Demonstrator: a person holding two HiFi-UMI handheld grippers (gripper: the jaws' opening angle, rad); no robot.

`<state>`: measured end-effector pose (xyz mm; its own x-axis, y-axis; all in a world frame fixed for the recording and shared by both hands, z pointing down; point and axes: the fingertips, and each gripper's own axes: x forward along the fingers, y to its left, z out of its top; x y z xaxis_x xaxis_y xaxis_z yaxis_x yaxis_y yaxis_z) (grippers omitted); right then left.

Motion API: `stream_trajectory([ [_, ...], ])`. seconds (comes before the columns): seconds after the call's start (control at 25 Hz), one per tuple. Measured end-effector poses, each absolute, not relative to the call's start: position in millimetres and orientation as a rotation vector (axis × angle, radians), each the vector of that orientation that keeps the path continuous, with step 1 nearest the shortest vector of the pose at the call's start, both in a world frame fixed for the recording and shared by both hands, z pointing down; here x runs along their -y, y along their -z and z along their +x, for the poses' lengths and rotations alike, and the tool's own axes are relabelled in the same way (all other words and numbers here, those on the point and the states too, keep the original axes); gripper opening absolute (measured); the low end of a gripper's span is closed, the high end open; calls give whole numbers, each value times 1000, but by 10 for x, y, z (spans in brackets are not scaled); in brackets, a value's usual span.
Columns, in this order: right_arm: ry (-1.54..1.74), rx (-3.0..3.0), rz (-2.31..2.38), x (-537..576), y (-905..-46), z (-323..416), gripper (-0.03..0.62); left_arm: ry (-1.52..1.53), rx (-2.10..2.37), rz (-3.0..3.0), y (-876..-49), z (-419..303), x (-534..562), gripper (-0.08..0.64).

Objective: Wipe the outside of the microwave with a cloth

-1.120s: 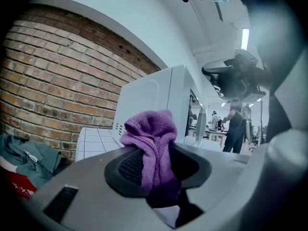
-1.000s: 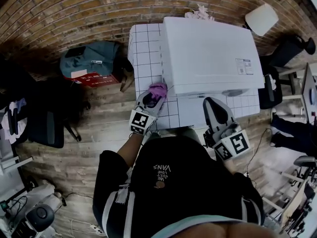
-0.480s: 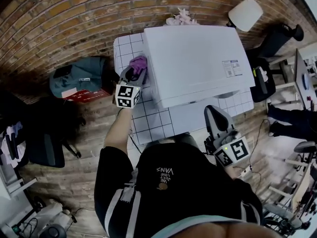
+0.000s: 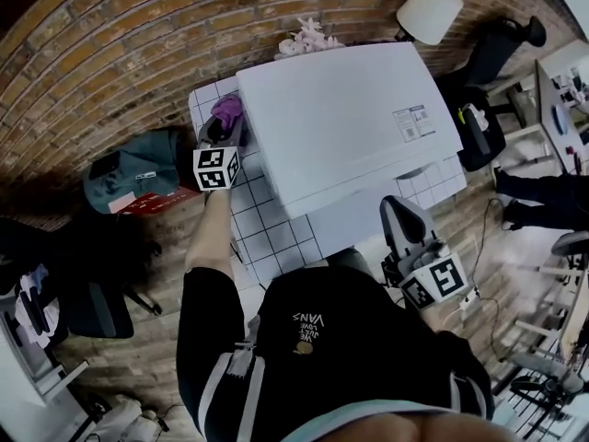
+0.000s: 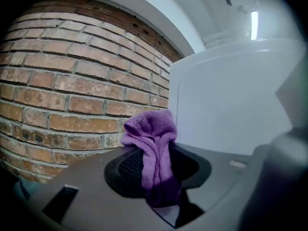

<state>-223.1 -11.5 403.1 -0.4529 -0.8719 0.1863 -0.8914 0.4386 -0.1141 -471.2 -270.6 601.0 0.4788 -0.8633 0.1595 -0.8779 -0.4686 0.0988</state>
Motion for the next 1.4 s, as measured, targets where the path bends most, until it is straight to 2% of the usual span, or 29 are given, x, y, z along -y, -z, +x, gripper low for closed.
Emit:
stream_trajectory([
  [0.36, -319, 2593, 1612, 154, -4017, -2166, 5, -58, 1521, 2560, -5863, -4749, 2370, 141],
  [0.72, -346, 2715, 1547, 63, -3983, -1884, 5, -134, 1597, 2550, -5729, -4713, 1291, 141],
  [1.4, -343, 2886, 1403, -682, -3911, 149, 5, -96, 2085, 2214, -5225, -3655, -586, 141],
])
